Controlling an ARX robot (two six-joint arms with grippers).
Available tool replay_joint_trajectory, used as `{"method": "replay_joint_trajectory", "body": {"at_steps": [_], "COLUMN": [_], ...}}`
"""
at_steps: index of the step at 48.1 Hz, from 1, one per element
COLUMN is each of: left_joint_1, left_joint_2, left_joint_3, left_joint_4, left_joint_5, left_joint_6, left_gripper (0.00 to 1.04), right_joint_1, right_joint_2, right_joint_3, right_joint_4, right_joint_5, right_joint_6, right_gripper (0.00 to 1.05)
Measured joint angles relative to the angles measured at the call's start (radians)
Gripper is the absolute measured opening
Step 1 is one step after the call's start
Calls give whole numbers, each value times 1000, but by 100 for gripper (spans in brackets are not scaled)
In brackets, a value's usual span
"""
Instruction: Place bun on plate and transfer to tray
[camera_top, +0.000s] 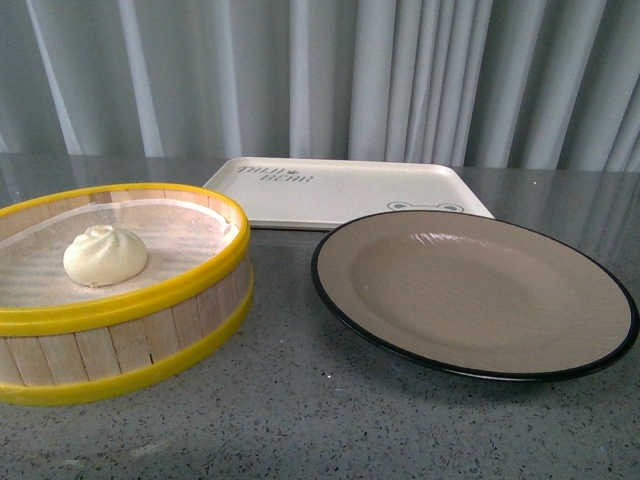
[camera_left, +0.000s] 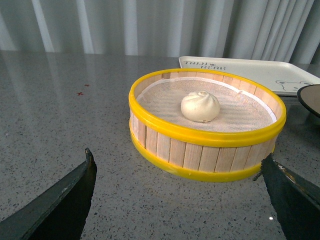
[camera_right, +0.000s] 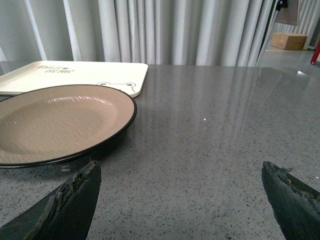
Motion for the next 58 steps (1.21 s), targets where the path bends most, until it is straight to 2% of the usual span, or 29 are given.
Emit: {"method": "replay_joint_trajectory", "body": {"at_steps": [47, 52, 55, 58], "left_joint_1": [0, 0, -6, -5], "left_joint_2": [0, 85, 256, 352], "left_joint_3": [0, 45, 101, 141], "left_joint_4": [0, -107, -49, 34], "left_joint_5": [0, 63, 79, 91], "left_joint_6": [0, -133, -303, -351], "left_gripper": [98, 98, 98, 98], "right_joint_1": [0, 0, 0, 0], "right_joint_2": [0, 0, 0, 0], "right_joint_3": [0, 0, 0, 0], "right_joint_4": [0, 0, 0, 0], "right_joint_5": [0, 0, 0, 0], "right_joint_6": [0, 0, 0, 0], "right_gripper": [96, 96, 96, 96]}}
